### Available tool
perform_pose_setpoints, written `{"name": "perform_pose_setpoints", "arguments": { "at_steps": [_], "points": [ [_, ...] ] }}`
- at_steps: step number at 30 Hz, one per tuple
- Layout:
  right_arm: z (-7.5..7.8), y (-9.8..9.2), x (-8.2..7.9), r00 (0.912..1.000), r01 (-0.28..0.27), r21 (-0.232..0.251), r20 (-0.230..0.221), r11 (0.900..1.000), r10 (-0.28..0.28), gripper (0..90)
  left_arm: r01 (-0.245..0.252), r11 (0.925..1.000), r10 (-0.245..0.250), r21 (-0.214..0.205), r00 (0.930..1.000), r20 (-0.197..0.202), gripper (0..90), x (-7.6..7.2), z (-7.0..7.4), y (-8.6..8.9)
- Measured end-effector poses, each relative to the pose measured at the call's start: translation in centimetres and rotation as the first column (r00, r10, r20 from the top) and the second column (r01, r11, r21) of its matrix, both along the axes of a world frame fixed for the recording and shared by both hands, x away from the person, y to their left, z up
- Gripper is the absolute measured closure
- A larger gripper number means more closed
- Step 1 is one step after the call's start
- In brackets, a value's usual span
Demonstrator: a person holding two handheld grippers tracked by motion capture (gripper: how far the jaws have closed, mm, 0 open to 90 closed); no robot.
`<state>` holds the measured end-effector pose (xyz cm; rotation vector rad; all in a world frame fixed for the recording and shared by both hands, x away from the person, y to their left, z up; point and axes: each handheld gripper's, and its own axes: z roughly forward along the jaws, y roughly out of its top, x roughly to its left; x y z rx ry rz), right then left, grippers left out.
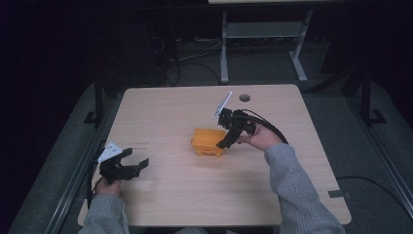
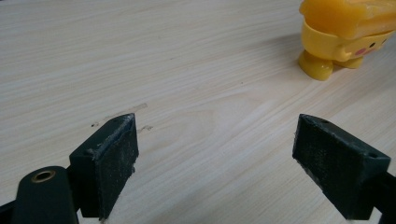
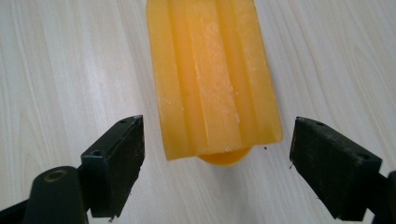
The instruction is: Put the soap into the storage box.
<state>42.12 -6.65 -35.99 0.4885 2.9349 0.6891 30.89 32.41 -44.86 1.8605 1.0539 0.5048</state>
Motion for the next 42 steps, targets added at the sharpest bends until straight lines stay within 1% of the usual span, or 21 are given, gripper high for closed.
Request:
{"name": "perform_pose_setpoints", "arguments": {
  "at_steps": [1,4,9,11,15,16,20,21,23,32,34,38,42],
  "points": [
    [0.0,-0.3,0.0,1.0000,0.005,0.007,-0.001,1.0000,-0.005,17.6,0.000,1.0000,0.000,-0.001,1.0000,0.000,13.8,0.0,0.0,0.0],
    [-0.1,-0.6,-0.1,0.9999,0.009,0.008,-0.006,0.9999,-0.009,17.6,-0.001,1.0000,0.001,0.000,1.0000,0.000,13.8,0.0,0.0,0.0],
    [-0.2,-1.5,-0.5,0.9994,0.032,0.014,-0.015,0.9994,-0.032,17.6,0.000,1.0000,0.000,-0.001,1.0000,0.000,13.8,0.0,0.0,0.0],
    [-0.5,-2.2,-0.6,0.9989,0.044,0.016,-0.018,0.9989,-0.044,17.5,0.001,1.0000,-0.001,0.001,1.0000,-0.001,13.8,0.0,0.0,0.0],
    [-0.7,-2.8,-0.8,0.9981,0.057,0.023,-0.024,0.9981,-0.056,17.5,0.003,1.0000,-0.003,0.004,1.0000,0.000,13.8,0.0,0.0,0.0],
    [-0.9,-3.2,-1.0,0.9975,0.065,0.022,-0.032,0.9977,-0.064,17.5,0.001,1.0000,-0.001,0.001,1.0000,0.000,13.8,0.0,-0.1,-0.1],
    [-1.1,-3.7,-1.1,0.9967,0.073,0.019,-0.038,0.9971,-0.072,17.3,0.001,1.0000,-0.001,0.003,1.0000,-0.003,13.8,0.0,-0.1,-0.2],
    [-1.1,-3.8,-1.2,0.9970,0.072,0.018,-0.029,0.9972,-0.072,17.3,0.001,1.0000,-0.001,0.004,1.0000,-0.003,13.8,0.0,-0.1,-0.2],
    [-1.0,-4.0,-1.3,0.9968,0.075,0.027,-0.032,0.9968,-0.074,17.4,0.002,1.0000,-0.002,0.005,1.0000,-0.002,13.8,0.0,-0.1,-0.2],
    [-1.4,-5.1,-1.9,0.9950,0.095,0.037,-0.036,0.9948,-0.093,17.4,0.005,1.0000,-0.005,0.008,1.0000,0.000,13.8,0.0,-0.1,-0.2],
    [-1.5,-5.3,-1.9,0.9946,0.097,0.029,-0.038,0.9948,-0.096,17.4,0.004,1.0000,-0.004,0.008,1.0000,0.001,13.8,0.0,-0.1,-0.2],
    [-1.4,-5.6,-2.2,0.9941,0.103,0.037,-0.036,0.9939,-0.102,17.4,0.003,1.0000,-0.003,0.009,1.0000,-0.001,13.8,0.0,-0.1,-0.2],
    [-1.7,-6.0,-2.4,0.9932,0.112,0.036,-0.037,0.9931,-0.110,17.4,0.004,0.9999,-0.004,0.010,1.0000,0.000,13.8,0.0,-0.1,-0.2]
  ]
}}
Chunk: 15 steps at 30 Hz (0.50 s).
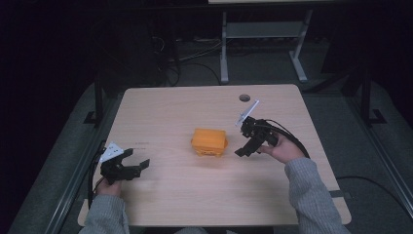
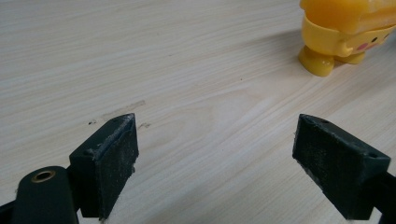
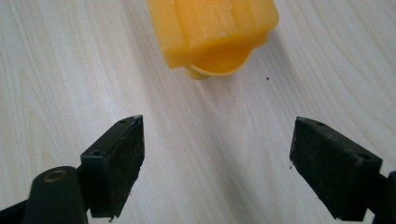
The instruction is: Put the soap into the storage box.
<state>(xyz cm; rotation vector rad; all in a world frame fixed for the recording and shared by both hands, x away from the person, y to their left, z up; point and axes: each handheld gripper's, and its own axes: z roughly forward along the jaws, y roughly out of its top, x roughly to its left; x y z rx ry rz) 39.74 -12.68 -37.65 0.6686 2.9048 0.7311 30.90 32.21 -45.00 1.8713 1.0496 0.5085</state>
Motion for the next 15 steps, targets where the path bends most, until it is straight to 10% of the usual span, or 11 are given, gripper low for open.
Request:
{"name": "perform_pose_setpoints", "arguments": {
  "at_steps": [15],
  "points": [
    [-1.0,-1.9,-1.0,0.9992,0.034,0.010,-0.019,0.9994,-0.034,17.5,0.002,1.0000,-0.002,0.006,0.9999,-0.011,13.8,0.0,0.0,-0.1]
  ]
}}
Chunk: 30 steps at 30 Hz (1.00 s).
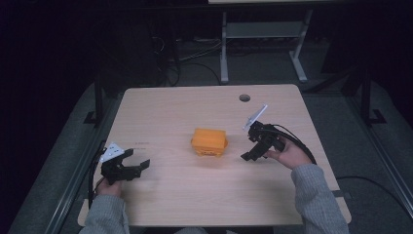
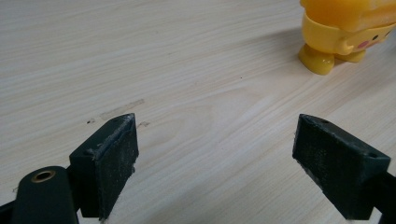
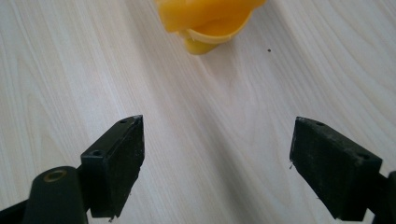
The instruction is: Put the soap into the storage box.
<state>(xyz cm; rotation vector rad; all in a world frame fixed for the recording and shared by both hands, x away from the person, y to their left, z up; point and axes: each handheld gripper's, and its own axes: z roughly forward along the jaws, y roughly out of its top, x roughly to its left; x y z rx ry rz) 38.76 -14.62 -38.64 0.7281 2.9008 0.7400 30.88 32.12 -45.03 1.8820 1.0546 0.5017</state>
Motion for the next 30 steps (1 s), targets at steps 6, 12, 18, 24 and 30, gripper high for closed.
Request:
{"name": "perform_pose_setpoints", "arguments": {
  "at_steps": [6,12,18,24,30],
  "points": [
    [-0.3,-0.8,-0.4,0.9999,0.015,0.003,-0.005,0.9999,-0.015,17.5,0.001,1.0000,-0.001,-0.001,1.0000,0.003,13.8,0.0,0.0,0.0],
    [-0.9,-1.7,-0.8,0.9991,0.039,0.004,-0.018,0.9992,-0.039,17.7,0.000,1.0000,0.000,-0.001,1.0000,0.004,13.8,0.0,0.0,0.0],
    [-1.6,-2.5,-1.3,0.9981,0.057,0.011,-0.024,0.9983,-0.056,17.7,0.000,1.0000,0.000,0.003,1.0000,0.000,13.8,0.0,0.0,-0.1],
    [-2.0,-3.3,-1.8,0.9967,0.076,0.017,-0.029,0.9969,-0.076,17.7,0.000,1.0000,0.000,0.003,1.0000,0.000,13.8,0.0,-0.1,-0.1],
    [-2.4,-4.2,-2.3,0.9948,0.097,0.026,-0.035,0.9950,-0.096,17.8,0.002,1.0000,-0.002,0.004,1.0000,-0.001,13.8,0.0,-0.1,-0.2]
  ]
}}
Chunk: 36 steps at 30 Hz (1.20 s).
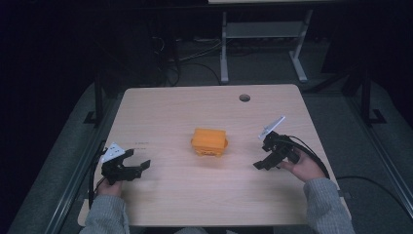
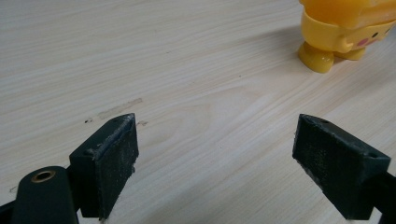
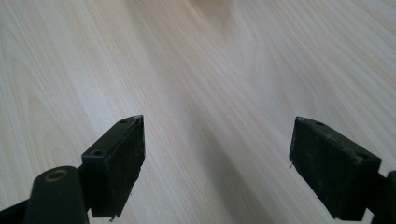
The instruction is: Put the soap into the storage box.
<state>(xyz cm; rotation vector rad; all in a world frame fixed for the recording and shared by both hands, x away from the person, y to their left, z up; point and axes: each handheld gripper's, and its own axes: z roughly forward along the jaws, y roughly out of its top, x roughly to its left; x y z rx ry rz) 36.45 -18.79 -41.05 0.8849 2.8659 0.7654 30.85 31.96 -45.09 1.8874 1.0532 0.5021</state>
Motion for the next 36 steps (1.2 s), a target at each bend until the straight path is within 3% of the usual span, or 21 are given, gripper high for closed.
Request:
{"name": "perform_pose_setpoints", "arguments": {
  "at_steps": [22,36],
  "points": [
    [-2.6,-4.1,-3.0,0.9952,0.095,0.048,-0.030,0.9943,-0.093,17.9,0.007,0.9999,-0.007,0.010,1.0000,0.001,13.8,0.0,-0.2,-0.3],
    [-3.5,-6.4,-5.9,0.9865,0.163,0.077,-0.023,0.9836,-0.162,17.6,0.007,1.0000,-0.007,0.006,0.9999,0.007,13.8,0.0,-0.2,-0.4]
  ]
}}
